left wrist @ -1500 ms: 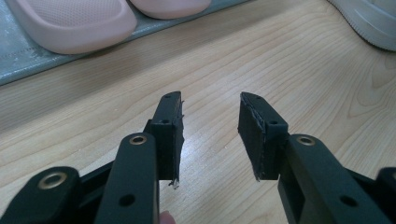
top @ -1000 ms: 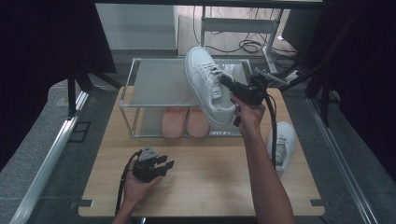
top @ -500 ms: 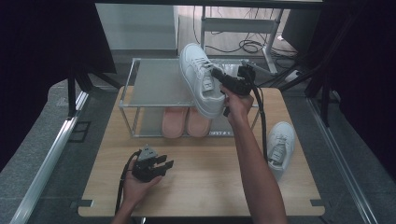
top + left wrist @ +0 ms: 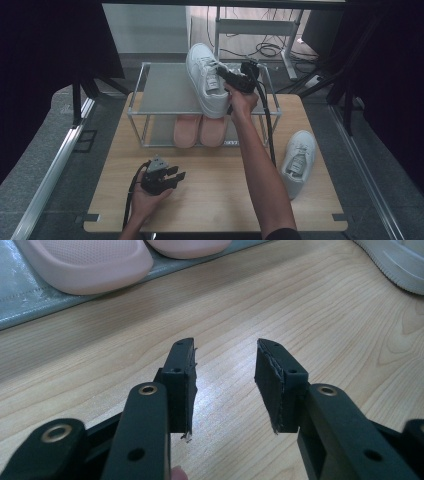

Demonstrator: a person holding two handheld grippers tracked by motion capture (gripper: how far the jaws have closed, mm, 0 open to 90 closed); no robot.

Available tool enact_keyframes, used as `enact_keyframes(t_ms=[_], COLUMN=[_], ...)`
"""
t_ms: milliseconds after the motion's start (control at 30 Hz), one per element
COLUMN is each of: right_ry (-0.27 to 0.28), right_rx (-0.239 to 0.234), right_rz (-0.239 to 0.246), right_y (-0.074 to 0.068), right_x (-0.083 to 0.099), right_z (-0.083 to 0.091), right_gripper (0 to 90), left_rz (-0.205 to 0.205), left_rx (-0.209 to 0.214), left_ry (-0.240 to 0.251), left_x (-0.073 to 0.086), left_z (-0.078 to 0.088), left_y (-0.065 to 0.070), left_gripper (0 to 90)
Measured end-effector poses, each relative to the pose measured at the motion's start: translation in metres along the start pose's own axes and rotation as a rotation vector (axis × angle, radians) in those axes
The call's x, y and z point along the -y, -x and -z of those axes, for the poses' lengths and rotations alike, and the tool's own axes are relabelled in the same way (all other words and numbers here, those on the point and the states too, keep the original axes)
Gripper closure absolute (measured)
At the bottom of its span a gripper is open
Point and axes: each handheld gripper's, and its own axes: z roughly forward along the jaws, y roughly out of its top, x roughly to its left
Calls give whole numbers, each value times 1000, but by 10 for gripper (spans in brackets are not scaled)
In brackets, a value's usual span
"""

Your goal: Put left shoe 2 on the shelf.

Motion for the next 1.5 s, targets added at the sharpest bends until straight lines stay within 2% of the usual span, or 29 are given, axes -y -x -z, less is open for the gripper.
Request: enact_keyframes(t_ms=[333, 433, 533, 667, 800, 1033, 1233, 1400, 1500], right_ry=[-34, -54, -49, -40, 2, 11, -4, -21, -44], right_rx=[60, 57, 25, 16, -16, -41, -40, -35, -33], right_rz=[-7, -17, -31, -8, -7, 42, 73, 91, 123], right_y=[3, 7, 10, 7, 7, 8, 17, 23, 28], right_x=[-3, -2, -2, -2, -6, -9, -4, 1, 9], right_z=[-24, -30, -34, -33, -22, 6, 31, 43, 53], right_gripper=[776, 727, 654, 624, 617, 684, 744, 782, 825], left_rz=[4, 2, 2, 2, 1, 0, -2, -2, -5], left_rx=[-2, -4, -6, -7, -7, -8, -12, -15, -16], left_ry=[2, 1, 3, 4, 3, 0, 2, 3, 1], left_x=[0, 0, 0, 0, 0, 0, -1, -1, -1], left_z=[1, 2, 3, 3, 3, 2, 4, 4, 4], left_y=[-2, -1, -1, -2, -2, -1, -2, -2, -2], left_gripper=[608, 608, 607, 607, 606, 606, 606, 606, 606])
